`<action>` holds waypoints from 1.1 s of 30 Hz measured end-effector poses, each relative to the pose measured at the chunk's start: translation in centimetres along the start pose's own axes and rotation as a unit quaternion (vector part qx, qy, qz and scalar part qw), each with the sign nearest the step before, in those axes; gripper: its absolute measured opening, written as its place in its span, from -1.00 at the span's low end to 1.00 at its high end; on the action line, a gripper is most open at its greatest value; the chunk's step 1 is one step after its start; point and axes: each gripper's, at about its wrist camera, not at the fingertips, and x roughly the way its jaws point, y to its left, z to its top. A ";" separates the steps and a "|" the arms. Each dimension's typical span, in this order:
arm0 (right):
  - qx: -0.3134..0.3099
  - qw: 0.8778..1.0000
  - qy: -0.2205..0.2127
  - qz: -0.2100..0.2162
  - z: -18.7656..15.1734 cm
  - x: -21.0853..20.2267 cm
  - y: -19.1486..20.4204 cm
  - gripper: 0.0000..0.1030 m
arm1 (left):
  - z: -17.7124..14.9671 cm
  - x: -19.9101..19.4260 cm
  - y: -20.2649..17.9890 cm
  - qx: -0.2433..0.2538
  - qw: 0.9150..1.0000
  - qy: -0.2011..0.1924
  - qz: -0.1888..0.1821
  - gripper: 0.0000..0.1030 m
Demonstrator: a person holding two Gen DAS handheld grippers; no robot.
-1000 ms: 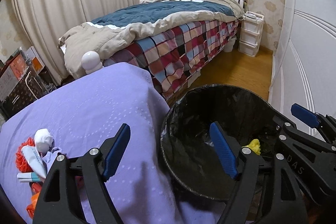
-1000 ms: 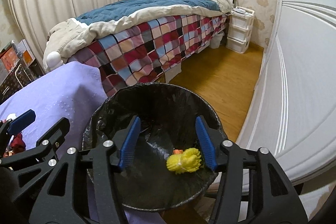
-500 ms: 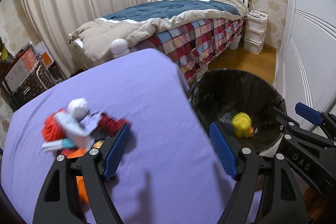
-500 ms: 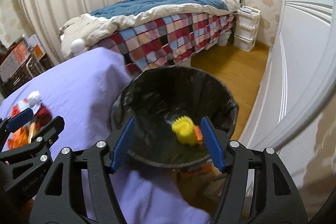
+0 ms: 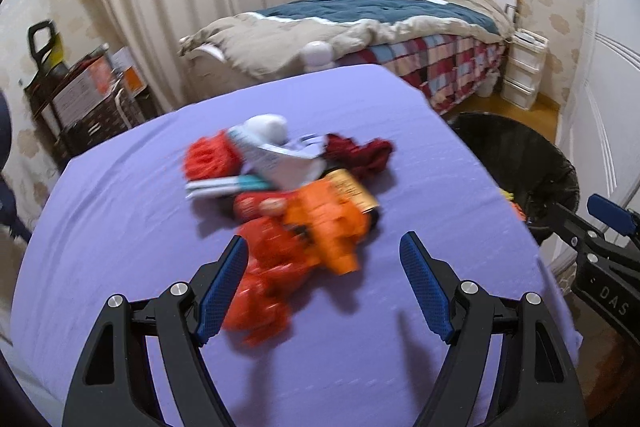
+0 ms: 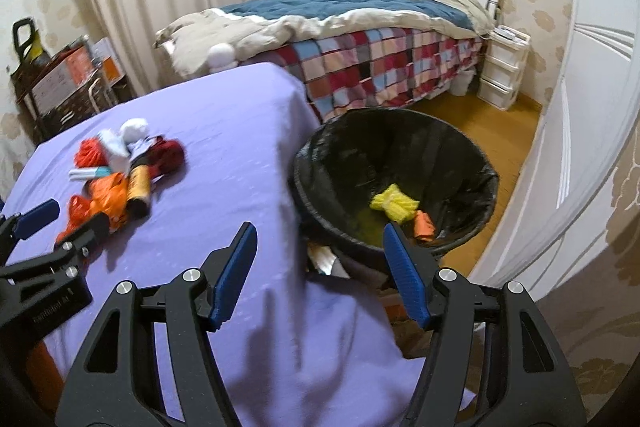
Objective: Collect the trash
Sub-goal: 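Grasp the red plastic bag with the left tool while the right tool grasps an orange bag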
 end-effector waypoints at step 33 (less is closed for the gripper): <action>-0.069 0.996 0.018 0.046 -0.3 0.9 7.3 0.25 | -3.6 1.8 6.0 -0.050 0.997 0.057 -0.019 -0.22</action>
